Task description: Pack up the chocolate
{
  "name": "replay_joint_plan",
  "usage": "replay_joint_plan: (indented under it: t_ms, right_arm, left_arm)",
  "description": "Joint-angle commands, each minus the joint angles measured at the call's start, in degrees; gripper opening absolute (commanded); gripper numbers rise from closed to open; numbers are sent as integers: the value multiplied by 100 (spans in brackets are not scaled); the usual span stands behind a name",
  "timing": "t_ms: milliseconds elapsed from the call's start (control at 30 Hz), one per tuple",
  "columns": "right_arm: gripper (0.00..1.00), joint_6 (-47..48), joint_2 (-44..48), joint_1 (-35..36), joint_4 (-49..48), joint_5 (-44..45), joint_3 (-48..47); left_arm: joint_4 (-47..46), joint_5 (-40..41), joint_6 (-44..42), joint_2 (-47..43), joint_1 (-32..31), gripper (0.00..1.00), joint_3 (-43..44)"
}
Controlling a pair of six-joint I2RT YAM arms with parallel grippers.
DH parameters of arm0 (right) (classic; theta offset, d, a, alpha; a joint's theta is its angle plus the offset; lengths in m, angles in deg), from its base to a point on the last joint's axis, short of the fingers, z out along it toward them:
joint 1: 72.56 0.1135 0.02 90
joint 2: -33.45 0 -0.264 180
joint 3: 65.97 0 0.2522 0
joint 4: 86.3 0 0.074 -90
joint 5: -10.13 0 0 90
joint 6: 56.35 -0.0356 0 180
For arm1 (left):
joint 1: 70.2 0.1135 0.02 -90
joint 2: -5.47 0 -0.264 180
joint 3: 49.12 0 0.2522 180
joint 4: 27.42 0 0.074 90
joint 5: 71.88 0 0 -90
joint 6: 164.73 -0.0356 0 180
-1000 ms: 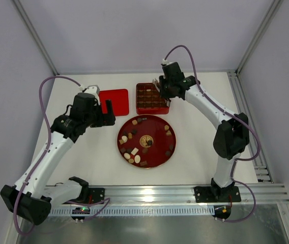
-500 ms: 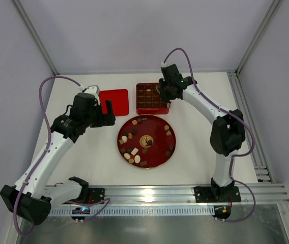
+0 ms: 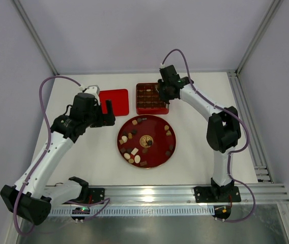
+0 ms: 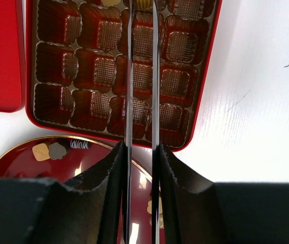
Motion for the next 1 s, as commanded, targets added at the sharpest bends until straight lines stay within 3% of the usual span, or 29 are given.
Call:
replay_joint_plan:
  t_ms: [0,733,967]
  right_arm:
    - [35,60,28,-24,-175,112,-281]
    - [40,69,458,-6,202,42,-624]
    - [40,-9,1652,388,141,-55,769]
  left_arm:
    - [-101,63,-85,3,-7,100,166]
    - [-109,46,-76,21,-7,100,166]
    - [-136,46,-59,3,-15,100,192]
